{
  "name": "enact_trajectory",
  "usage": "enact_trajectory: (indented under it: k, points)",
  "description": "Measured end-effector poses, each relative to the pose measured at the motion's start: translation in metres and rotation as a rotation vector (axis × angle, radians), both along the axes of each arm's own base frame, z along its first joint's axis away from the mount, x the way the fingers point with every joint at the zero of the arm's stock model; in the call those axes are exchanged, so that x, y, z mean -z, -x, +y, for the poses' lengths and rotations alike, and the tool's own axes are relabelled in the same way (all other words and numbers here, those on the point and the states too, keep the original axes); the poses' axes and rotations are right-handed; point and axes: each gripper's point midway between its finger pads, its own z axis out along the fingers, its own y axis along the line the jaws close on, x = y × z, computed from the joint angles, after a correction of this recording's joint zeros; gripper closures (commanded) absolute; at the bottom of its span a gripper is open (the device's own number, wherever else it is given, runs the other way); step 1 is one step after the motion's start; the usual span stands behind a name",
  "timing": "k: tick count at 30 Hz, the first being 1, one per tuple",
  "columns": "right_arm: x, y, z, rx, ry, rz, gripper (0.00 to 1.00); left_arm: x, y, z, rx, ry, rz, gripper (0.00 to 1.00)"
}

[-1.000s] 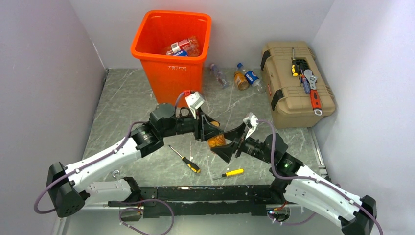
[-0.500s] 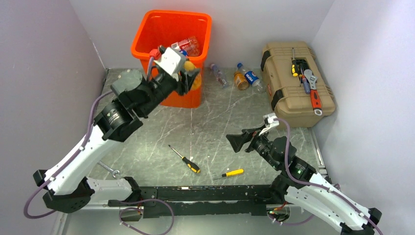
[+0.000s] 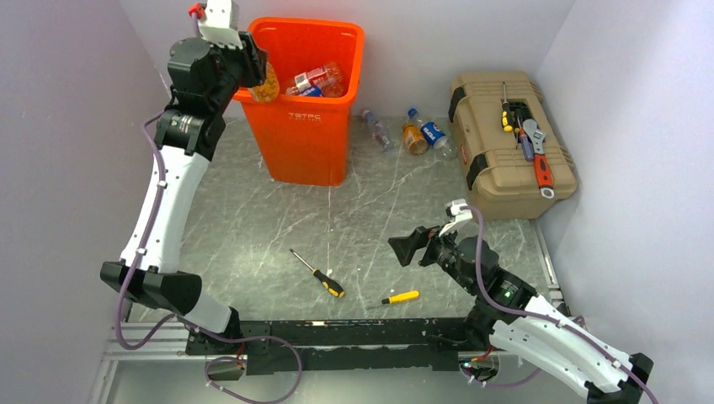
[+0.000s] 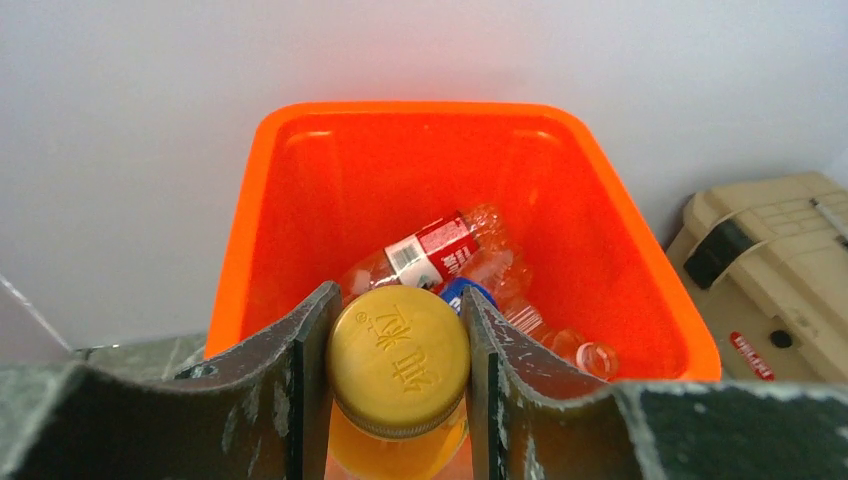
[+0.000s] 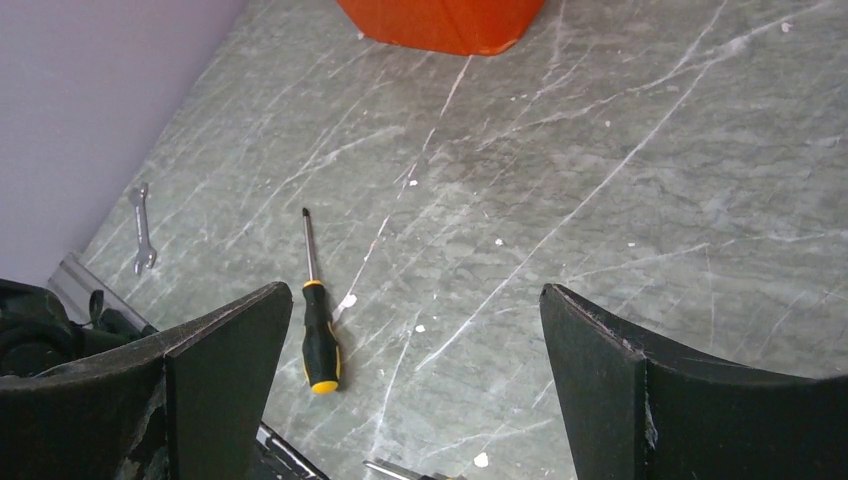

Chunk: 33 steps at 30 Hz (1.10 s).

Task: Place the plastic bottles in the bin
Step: Place the plastic bottle in the trash bin.

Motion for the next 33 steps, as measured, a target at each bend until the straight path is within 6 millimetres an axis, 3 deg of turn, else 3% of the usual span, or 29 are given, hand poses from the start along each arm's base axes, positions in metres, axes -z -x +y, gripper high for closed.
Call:
enact_trajectory:
  k: [6,14,21,26,28,30,33]
  points:
    - [-0.004,0.005,-0.011,0.022,-0.042,-0.034,0.0,-0.002,-0.03,0.004,0.066,0.08,0.014,1.0]
    - [-0.059,0.019,-0.05,0.111,-0.237,-0.207,0.0,0.013,-0.044,-0.017,0.185,0.149,0.013,1.0]
    - [-0.094,0.017,-0.07,0.194,-0.239,-0.244,0.0,-0.032,-0.032,-0.026,0.261,0.203,-0.153,1.0]
    - [-0.086,0.008,-0.066,0.218,-0.185,-0.204,0.0,-0.044,-0.039,-0.027,0.264,0.182,-0.2,1.0]
    - [-0.081,0.004,-0.064,0.223,-0.163,-0.188,0.01,-0.034,-0.059,-0.028,0.25,0.16,-0.172,1.0]
    - [-0.079,0.003,-0.063,0.227,-0.157,-0.178,0.01,-0.01,-0.085,-0.029,0.224,0.145,-0.115,1.0]
    - [-0.078,0.002,-0.062,0.229,-0.156,-0.175,0.01,0.056,-0.119,-0.03,0.186,0.122,0.044,1.0]
